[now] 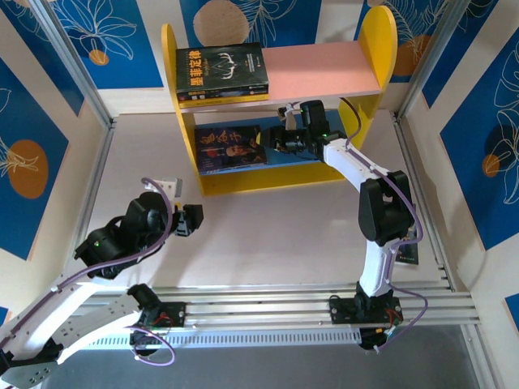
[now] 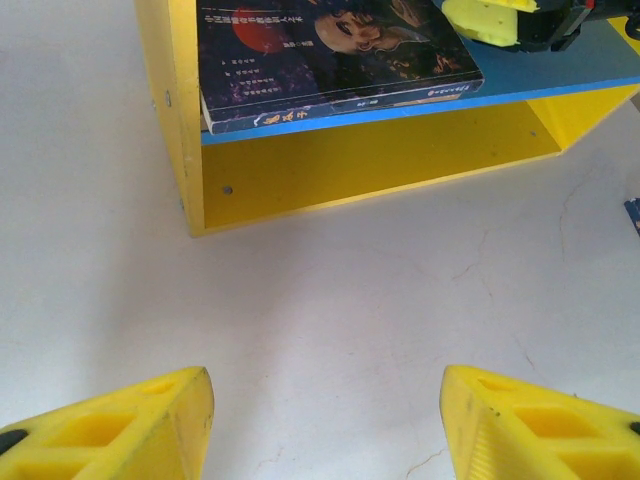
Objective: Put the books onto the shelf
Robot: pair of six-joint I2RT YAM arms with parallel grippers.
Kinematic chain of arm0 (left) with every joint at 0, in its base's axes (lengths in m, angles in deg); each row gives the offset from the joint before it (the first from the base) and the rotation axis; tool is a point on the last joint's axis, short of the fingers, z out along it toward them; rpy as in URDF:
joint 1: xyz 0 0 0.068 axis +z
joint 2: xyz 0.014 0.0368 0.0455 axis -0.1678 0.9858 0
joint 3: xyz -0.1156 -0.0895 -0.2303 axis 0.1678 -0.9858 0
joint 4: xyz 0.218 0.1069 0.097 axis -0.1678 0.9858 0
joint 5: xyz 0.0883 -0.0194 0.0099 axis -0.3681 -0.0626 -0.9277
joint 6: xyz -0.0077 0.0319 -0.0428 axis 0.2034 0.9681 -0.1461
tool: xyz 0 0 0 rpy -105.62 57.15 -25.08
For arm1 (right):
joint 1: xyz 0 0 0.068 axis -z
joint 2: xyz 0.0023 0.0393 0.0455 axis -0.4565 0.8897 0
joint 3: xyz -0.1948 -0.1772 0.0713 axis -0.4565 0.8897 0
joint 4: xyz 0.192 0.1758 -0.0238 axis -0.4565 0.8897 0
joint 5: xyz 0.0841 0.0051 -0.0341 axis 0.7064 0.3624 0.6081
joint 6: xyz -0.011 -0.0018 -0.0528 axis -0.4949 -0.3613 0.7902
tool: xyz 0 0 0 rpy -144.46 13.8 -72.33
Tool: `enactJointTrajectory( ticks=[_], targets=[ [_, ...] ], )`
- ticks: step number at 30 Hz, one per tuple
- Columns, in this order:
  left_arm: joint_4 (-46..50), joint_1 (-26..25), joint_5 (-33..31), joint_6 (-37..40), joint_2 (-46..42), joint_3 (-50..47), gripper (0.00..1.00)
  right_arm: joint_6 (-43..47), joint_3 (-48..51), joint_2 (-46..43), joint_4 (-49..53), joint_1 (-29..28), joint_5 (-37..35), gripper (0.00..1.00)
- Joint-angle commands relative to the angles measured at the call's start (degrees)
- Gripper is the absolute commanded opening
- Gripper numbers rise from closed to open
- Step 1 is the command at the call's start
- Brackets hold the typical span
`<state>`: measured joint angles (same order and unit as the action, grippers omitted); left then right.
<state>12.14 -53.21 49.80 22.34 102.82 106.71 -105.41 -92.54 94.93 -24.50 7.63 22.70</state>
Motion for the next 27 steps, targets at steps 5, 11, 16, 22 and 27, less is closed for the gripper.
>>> enactJointTrajectory(
  ticks=[5, 11, 16, 22, 27],
  targets=[
    [0.71, 0.82, -1.03, 0.0, -0.49, 1.09, 0.62, -0.64, -1.94, 1.18, -0.79, -1.74, 0.77, 0.47],
    [0.85, 0.78, -0.89, -0.1, -0.58, 0.98, 0.62, 1.52, 0.02, -0.75, 1.07, -1.41, -2.23, 0.48],
    [0.34, 0.86, -0.8, -0.1, -0.41, 0.74, 0.62, 2.33, 2.99, -3.47, 1.41, 0.21, -3.18, 0.5],
    [-0.64, 0.86, -0.46, -0.01, 0.35, 0.7, 0.62, 3.9, 6.16, -6.29, 2.21, 0.9, -3.62, 0.51],
    [-1.07, 0.86, -0.16, 0.42, 1.43, 1.18, 0.62, 4.22, 8.99, -7.97, 1.68, 0.76, -3.36, 0.51]
  ],
)
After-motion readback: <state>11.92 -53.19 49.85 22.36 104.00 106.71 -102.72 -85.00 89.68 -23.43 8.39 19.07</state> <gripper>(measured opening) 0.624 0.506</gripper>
